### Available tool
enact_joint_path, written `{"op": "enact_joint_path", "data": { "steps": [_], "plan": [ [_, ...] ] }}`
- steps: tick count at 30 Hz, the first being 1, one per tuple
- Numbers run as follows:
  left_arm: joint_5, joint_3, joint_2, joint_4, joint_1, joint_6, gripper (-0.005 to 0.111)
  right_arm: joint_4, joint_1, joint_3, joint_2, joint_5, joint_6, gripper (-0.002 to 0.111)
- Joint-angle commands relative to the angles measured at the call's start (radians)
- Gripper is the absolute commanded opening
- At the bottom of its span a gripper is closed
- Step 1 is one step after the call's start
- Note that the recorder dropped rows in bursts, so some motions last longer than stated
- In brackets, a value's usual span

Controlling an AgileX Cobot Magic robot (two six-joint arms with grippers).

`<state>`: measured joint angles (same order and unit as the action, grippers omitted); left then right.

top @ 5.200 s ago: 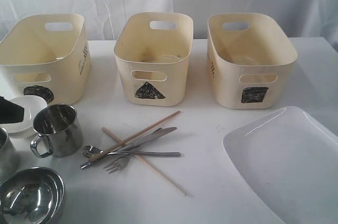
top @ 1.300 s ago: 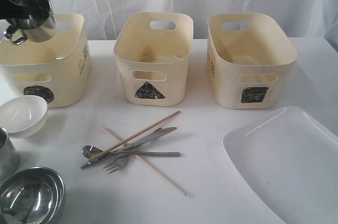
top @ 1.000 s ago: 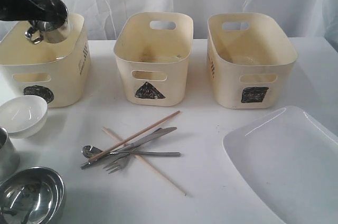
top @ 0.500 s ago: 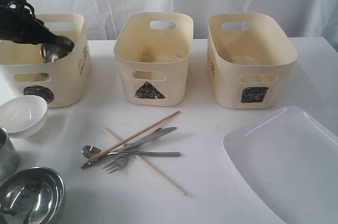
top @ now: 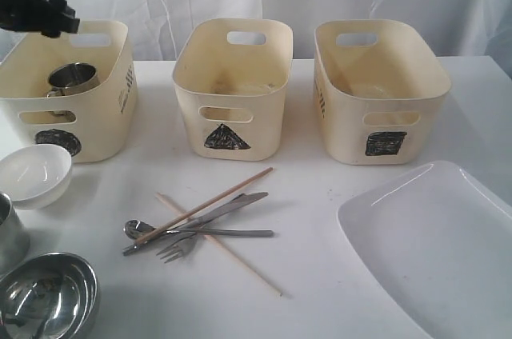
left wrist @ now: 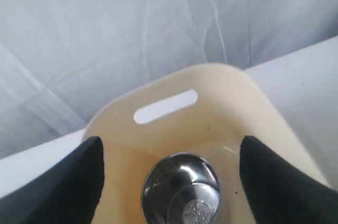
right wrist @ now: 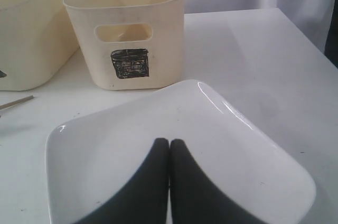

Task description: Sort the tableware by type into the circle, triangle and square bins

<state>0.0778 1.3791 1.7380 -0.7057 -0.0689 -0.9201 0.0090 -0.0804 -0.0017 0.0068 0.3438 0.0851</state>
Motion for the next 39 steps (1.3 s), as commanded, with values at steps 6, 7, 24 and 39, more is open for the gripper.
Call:
{"op": "enact_joint_path", "data": {
  "steps": [6, 7, 24, 39],
  "plan": [
    [-0.613, 0.006, -0.315, 0.163, 0.008, 0.179, 0.055, -0.002, 0.001, 0.002, -0.007, -0.003, 0.003, 0.0],
    [-0.713, 0.006, -0.332, 0.28, 0.009, 0.269, 0.049, -0.002, 0.001, 0.002, -0.007, -0.003, 0.003, 0.0],
    [-0.95, -0.168, -0.35, 0.883, 0.009, 0.844, 0.0, -0.002, 0.001, 0.002, -0.007, -0.003, 0.003, 0.0],
    [-0.548, -0.304, -0.231, 0.908, 0.127, 1.115, 0.047, -0.002, 0.001, 0.002, -0.007, -0.003, 0.003, 0.0]
  ]
}}
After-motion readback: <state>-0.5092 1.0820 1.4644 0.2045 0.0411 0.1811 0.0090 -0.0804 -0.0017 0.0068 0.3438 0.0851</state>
